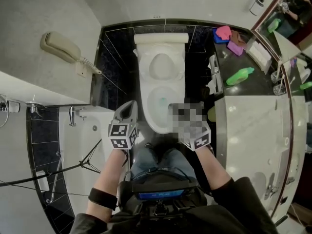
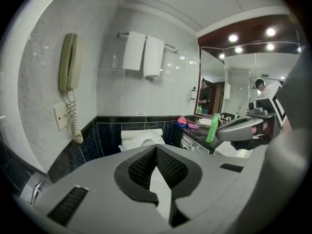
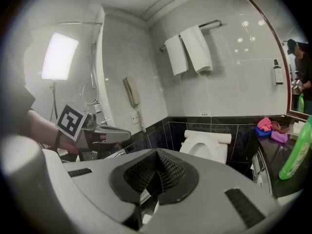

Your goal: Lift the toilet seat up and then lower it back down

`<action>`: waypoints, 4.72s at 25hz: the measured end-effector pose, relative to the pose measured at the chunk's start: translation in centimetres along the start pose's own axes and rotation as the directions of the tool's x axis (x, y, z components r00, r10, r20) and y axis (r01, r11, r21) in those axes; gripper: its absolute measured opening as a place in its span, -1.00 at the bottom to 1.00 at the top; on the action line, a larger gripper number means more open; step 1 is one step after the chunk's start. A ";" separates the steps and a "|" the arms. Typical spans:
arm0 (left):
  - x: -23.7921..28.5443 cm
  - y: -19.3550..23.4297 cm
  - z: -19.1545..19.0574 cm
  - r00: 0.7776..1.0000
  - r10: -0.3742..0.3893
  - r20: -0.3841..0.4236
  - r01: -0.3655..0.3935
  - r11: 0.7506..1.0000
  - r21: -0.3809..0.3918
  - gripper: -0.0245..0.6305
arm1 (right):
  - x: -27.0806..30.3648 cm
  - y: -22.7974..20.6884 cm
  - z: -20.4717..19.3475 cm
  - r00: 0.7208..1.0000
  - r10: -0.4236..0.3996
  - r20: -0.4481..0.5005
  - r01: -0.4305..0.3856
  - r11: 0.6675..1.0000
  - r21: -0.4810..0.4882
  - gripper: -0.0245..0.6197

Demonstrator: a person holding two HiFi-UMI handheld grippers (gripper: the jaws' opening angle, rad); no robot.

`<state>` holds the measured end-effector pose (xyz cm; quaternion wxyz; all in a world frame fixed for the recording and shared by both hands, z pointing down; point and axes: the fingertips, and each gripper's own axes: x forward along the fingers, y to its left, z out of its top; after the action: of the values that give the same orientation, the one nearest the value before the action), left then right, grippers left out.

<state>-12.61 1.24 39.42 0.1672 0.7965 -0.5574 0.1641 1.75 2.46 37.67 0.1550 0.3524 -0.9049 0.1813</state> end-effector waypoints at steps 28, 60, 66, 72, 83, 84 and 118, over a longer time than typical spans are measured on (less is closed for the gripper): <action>24.9 16.4 -9.5 0.983 0.059 -0.175 -0.002 0.951 0.309 -0.75 | 24.4 -6.7 -6.7 0.995 0.038 -0.090 -0.037 0.999 0.009 -0.90; 54.3 28.6 -17.6 0.954 0.154 -0.258 0.176 0.408 0.896 -0.07 | 44.8 -13.7 -14.8 0.995 0.063 -0.078 -0.059 0.997 0.054 -0.90; 55.5 28.6 -17.7 0.948 0.124 -0.292 0.232 0.358 0.905 -0.06 | 45.7 -14.0 -15.1 0.995 0.073 -0.074 -0.068 0.995 0.071 -0.90; 56.2 29.2 -18.5 0.915 0.155 -0.372 0.321 0.276 0.906 -0.09 | 46.2 -14.2 -15.3 0.994 0.078 -0.074 -0.073 0.994 0.076 -0.90; 56.5 28.9 -18.6 0.909 0.168 -0.382 0.342 0.225 0.912 -0.17 | 46.3 -14.7 -15.4 0.994 0.081 -0.069 -0.074 0.993 0.090 -0.90; 56.5 28.9 -18.6 0.907 0.171 -0.384 0.344 0.222 0.912 -0.18 | 46.3 -14.6 -15.3 0.994 0.083 -0.069 -0.077 0.993 0.090 -0.90; 57.3 29.6 -19.3 0.907 0.166 -0.386 0.338 0.259 0.905 -0.50 | 46.3 -14.0 -16.6 0.992 0.087 -0.087 -0.078 0.992 0.097 -0.90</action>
<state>-23.35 -47.37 84.74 -0.2295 0.7085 -0.2480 0.6196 -18.54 -26.81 74.36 0.1716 0.3131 -0.9013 0.2454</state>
